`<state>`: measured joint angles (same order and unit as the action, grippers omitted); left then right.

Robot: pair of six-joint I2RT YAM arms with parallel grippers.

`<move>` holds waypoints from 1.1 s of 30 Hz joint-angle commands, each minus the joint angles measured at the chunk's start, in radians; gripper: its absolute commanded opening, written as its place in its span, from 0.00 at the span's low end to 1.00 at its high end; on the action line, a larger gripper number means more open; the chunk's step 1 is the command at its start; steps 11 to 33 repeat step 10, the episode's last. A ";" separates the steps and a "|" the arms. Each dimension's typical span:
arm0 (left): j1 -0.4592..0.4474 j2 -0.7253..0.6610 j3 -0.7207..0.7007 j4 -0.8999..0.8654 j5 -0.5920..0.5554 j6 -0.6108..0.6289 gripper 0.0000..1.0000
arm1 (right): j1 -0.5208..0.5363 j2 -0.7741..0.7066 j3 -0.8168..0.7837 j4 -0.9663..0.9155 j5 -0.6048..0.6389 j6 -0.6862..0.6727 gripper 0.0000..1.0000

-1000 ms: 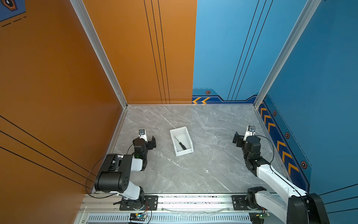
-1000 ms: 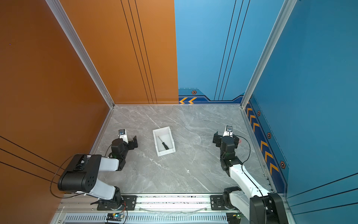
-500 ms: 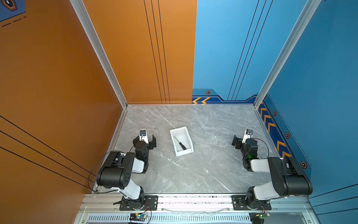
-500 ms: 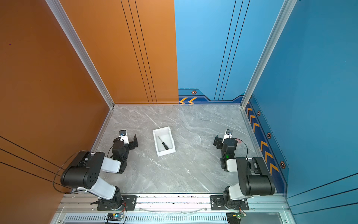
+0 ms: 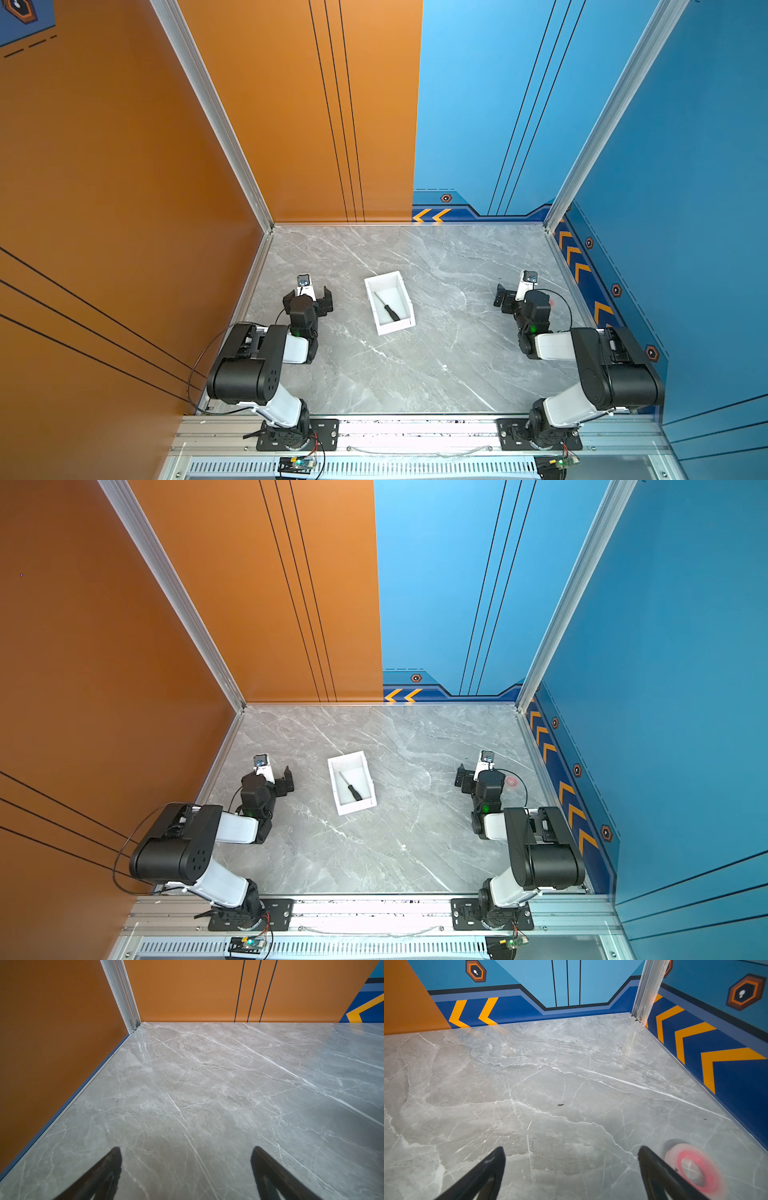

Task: Put the screwdriver in the bin
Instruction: Reset both arms

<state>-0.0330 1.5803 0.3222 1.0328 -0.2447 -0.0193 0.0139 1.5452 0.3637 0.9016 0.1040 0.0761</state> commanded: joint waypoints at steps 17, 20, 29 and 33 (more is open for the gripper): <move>0.002 -0.013 0.014 -0.016 -0.017 -0.008 0.98 | 0.011 0.001 0.011 0.005 0.001 -0.019 1.00; 0.002 -0.013 0.014 -0.016 -0.017 -0.008 0.98 | 0.011 0.001 0.011 0.005 0.001 -0.019 1.00; 0.002 -0.013 0.014 -0.016 -0.017 -0.008 0.98 | 0.011 0.001 0.011 0.005 0.001 -0.019 1.00; 0.002 -0.013 0.014 -0.016 -0.017 -0.008 0.98 | 0.011 0.001 0.011 0.005 0.001 -0.019 1.00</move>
